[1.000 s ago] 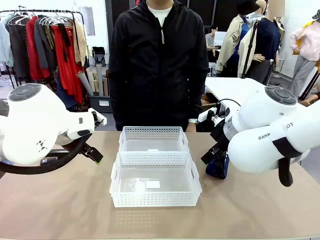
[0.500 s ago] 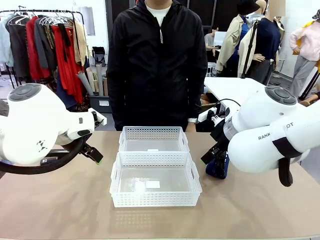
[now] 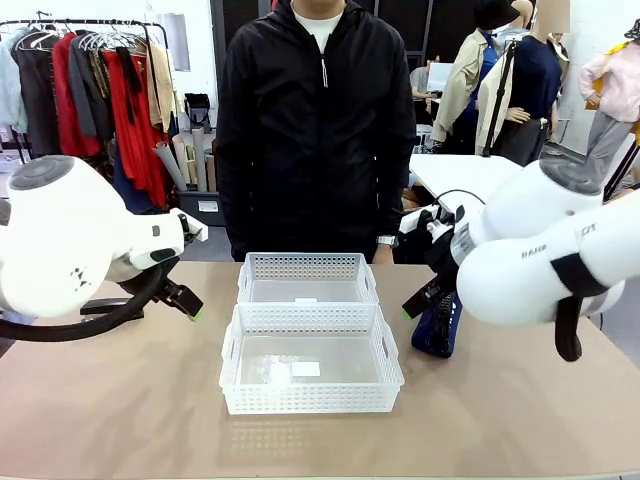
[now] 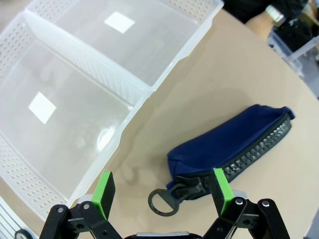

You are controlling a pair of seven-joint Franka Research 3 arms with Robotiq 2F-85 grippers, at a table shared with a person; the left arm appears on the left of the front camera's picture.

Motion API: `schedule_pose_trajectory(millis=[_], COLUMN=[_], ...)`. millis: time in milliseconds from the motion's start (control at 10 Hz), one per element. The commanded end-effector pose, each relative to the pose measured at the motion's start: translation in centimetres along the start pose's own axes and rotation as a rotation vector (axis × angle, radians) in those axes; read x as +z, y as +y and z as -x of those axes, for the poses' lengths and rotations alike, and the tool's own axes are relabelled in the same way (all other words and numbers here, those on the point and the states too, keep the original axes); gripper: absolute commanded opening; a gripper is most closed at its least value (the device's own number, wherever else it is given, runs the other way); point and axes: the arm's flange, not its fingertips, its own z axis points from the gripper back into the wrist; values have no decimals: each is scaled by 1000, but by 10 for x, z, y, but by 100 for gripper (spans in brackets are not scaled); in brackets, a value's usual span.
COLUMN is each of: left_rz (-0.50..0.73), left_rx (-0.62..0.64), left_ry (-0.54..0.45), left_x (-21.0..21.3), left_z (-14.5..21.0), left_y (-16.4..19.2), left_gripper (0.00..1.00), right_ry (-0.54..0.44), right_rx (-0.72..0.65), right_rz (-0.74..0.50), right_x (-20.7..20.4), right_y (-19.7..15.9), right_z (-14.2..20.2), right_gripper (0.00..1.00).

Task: Distribute items into two baskets.
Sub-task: Pick up the Pencil pouch that the person points to.

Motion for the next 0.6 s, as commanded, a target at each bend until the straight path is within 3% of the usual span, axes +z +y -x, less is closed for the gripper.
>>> schedule_pose_trajectory(millis=[0,200,500], left_rz=[78,164,193], left_rx=[21,35,118], left_ry=[17,92,52], left_x=[17,42,88], left_z=[-5,-4,22], left_y=[29,67,116], left_gripper=[100,100,100], right_ry=[-17,-22,-70], right_rx=[3,-26,-87], right_rz=[-53,-95,-200], right_x=[21,40,74], right_y=[-32,-63,-102], right_z=[-9,-14,-7], right_gripper=[100,100,100])
